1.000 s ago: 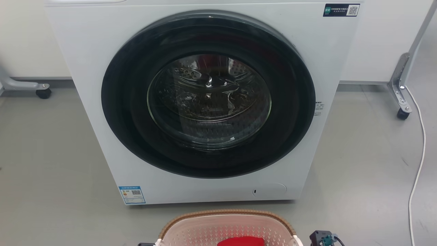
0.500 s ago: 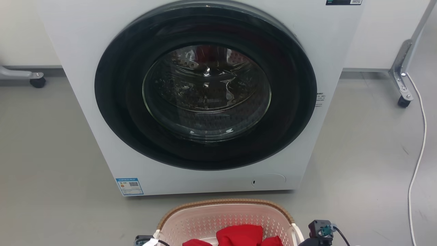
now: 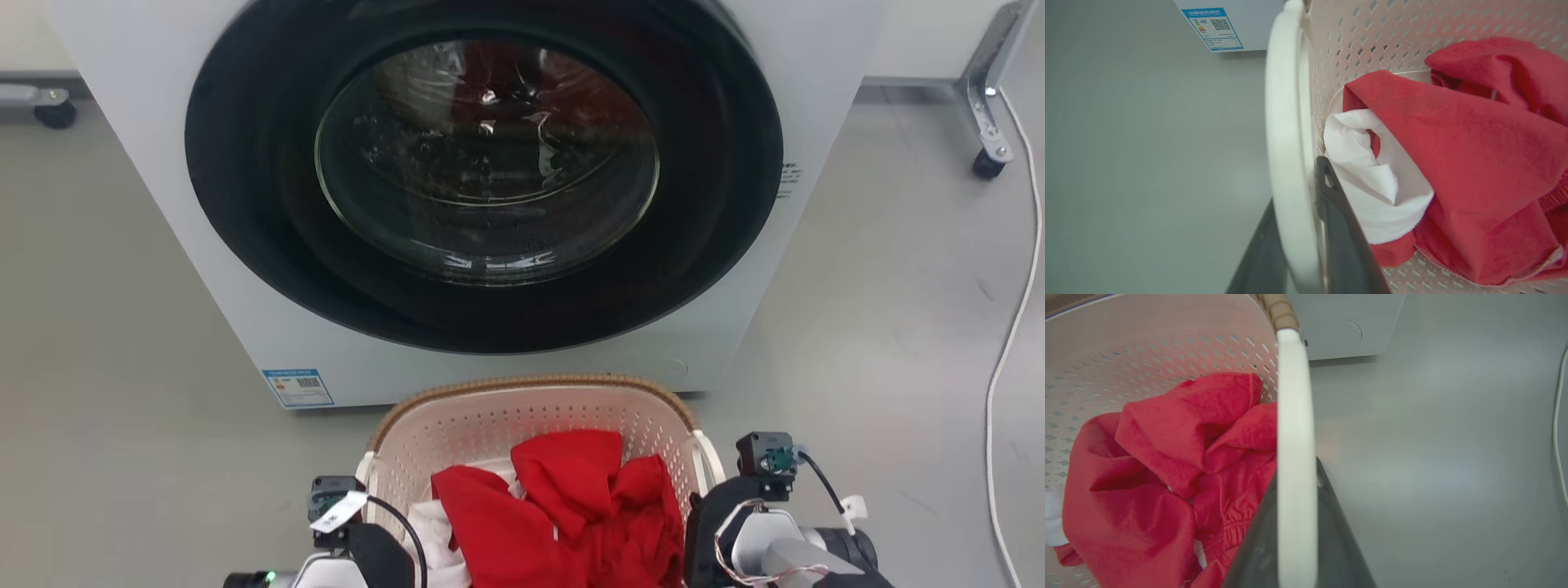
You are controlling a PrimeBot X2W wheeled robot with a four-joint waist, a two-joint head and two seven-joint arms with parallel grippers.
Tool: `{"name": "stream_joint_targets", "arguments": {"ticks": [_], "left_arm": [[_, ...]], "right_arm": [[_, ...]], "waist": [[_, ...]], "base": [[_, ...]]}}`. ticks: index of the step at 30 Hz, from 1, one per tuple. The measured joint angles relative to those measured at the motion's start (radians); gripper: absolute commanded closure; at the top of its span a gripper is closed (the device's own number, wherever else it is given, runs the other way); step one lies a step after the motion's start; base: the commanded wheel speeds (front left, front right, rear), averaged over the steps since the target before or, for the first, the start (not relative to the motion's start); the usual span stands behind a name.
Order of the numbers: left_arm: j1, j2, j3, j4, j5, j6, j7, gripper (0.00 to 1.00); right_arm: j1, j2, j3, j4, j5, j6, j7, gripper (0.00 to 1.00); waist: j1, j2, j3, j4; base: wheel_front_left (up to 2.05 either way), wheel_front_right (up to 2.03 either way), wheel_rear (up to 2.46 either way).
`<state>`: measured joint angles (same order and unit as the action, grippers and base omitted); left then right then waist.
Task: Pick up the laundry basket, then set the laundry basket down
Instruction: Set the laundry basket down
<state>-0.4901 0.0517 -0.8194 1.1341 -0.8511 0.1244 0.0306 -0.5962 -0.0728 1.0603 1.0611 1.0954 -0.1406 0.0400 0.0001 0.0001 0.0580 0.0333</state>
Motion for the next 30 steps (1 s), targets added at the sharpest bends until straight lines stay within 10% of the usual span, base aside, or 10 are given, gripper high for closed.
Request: {"name": "stream_joint_targets", "arguments": {"ticks": [30], "left_arm": [[-0.288,-0.006,0.048,0.024,0.015,0.000,-0.083,1.00]], "right_arm": [[-0.305,0.001,0.002,0.064,-0.035,0.001,-0.084,1.00]], "waist": [[0.0002,0.0001,0.443,0.009]], "base": [[0.00,0.00,0.00]]}}
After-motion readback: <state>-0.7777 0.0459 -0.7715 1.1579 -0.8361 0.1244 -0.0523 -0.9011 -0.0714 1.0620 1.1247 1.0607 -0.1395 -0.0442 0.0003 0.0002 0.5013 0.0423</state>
